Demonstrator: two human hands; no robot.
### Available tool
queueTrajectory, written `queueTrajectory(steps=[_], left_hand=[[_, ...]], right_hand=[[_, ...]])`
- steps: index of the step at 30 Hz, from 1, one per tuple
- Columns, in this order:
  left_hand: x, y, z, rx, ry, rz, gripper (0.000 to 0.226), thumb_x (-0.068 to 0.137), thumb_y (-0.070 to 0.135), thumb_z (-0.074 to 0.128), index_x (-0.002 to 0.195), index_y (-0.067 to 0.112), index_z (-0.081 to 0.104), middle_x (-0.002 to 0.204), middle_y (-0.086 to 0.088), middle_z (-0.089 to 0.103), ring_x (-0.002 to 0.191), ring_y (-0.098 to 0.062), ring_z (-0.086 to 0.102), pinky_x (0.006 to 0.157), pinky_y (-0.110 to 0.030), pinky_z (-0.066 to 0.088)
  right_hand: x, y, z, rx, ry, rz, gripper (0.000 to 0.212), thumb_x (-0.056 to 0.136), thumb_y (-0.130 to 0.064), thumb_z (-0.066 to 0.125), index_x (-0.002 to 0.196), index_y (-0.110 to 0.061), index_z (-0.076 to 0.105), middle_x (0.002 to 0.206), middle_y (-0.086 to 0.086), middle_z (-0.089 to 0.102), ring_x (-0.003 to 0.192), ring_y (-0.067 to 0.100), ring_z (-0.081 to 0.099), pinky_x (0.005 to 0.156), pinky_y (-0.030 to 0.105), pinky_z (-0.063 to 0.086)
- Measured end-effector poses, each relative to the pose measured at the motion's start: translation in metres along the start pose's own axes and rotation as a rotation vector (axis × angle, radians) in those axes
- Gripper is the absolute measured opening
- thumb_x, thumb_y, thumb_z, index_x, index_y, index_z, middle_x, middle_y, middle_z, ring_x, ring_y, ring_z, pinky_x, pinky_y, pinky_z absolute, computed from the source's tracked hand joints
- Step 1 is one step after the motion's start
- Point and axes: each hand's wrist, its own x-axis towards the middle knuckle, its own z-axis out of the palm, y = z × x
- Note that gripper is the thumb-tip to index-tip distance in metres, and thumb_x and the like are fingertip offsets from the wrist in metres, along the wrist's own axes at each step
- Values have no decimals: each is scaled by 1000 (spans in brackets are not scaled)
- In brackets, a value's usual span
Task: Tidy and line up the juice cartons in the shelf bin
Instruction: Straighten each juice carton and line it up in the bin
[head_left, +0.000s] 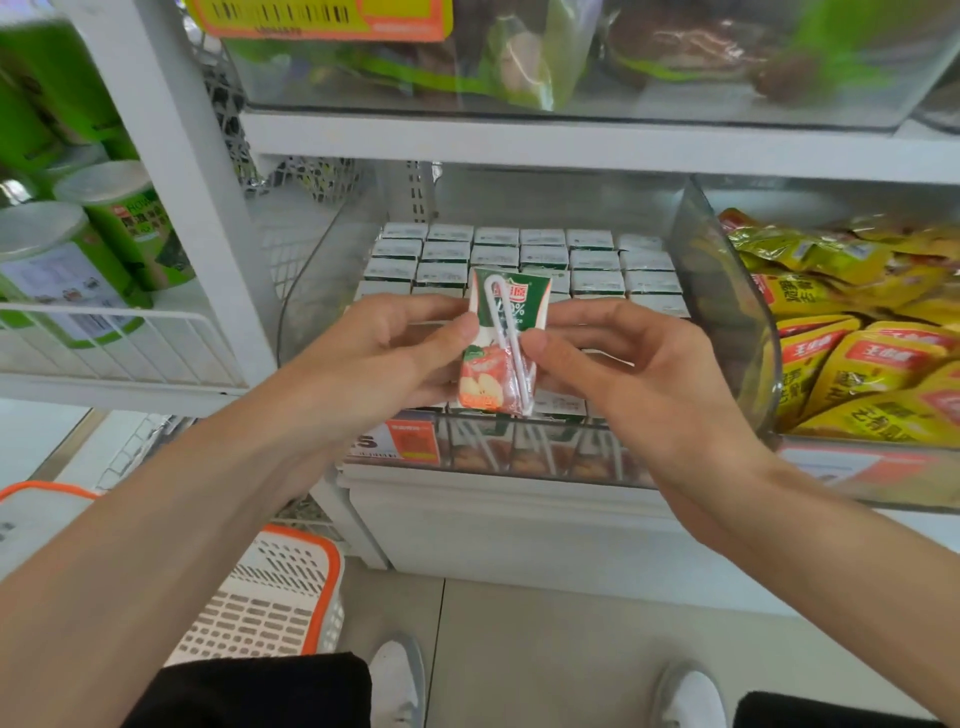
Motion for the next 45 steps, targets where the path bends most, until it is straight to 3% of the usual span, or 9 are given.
queueTrajectory(steps=[7,10,16,24,29,31,33,37,45], left_hand=[[2,-2,-4,-47,-30,3,24,107,22,54,126,20,69,111,0,81,102,-16,78,81,-18,60],[2,-4,-4,-40,-37,14,29,110,17,48,130,18,69,113,-1,80,105,-17,78,85,-22,61],[4,-6,-8,-18,13,53,29,102,11,59,127,20,70,111,-1,81,100,-16,79,76,-18,60],[5,-9,-12,-45,-30,53,28,101,15,61,127,23,70,113,-3,80,106,-20,77,84,-22,61],[3,-12,-8,-38,-166,58,37,97,29,62,133,24,68,126,5,76,119,-13,71,98,-20,55],[3,-11,-6,-16,-172,56,36,98,33,64,133,30,67,127,11,75,120,-7,69,94,-15,54],[3,-9,-5,-7,-129,65,38,94,34,69,132,33,67,124,13,76,118,-4,70,89,-13,55],[3,-6,-4,-58,-109,64,35,95,29,69,129,25,68,117,3,79,110,-14,75,85,-17,59],[1,-2,-5,-100,-82,20,31,99,34,61,127,23,70,113,-3,80,105,-20,78,86,-24,61]], right_hand=[[2,2,-3,37,-14,-17,20,83,-18,87,101,-13,79,97,-3,83,90,13,80,79,18,62],[3,4,-6,43,-14,-15,22,83,-20,87,102,-12,80,99,-2,83,93,14,80,86,23,62],[3,5,-4,118,-35,9,19,83,-20,86,99,-9,81,101,2,83,96,19,81,90,28,63],[2,4,-1,201,-20,8,12,85,-11,83,95,-6,83,100,7,83,96,22,80,87,26,63],[1,-2,2,119,-192,67,25,97,-30,73,116,-15,80,114,3,81,112,17,76,107,35,54],[0,-3,3,41,-240,55,35,93,-37,77,124,-21,76,117,-1,80,115,14,74,108,33,52],[-1,-4,4,40,-234,44,42,90,-31,79,131,-23,69,115,-4,81,111,11,75,100,26,57],[-1,-4,2,96,-233,43,36,93,-27,75,127,-15,67,114,1,81,109,17,77,101,29,55],[0,0,0,35,-183,-5,31,94,-30,75,123,-18,74,122,-1,77,110,16,76,101,30,59]])
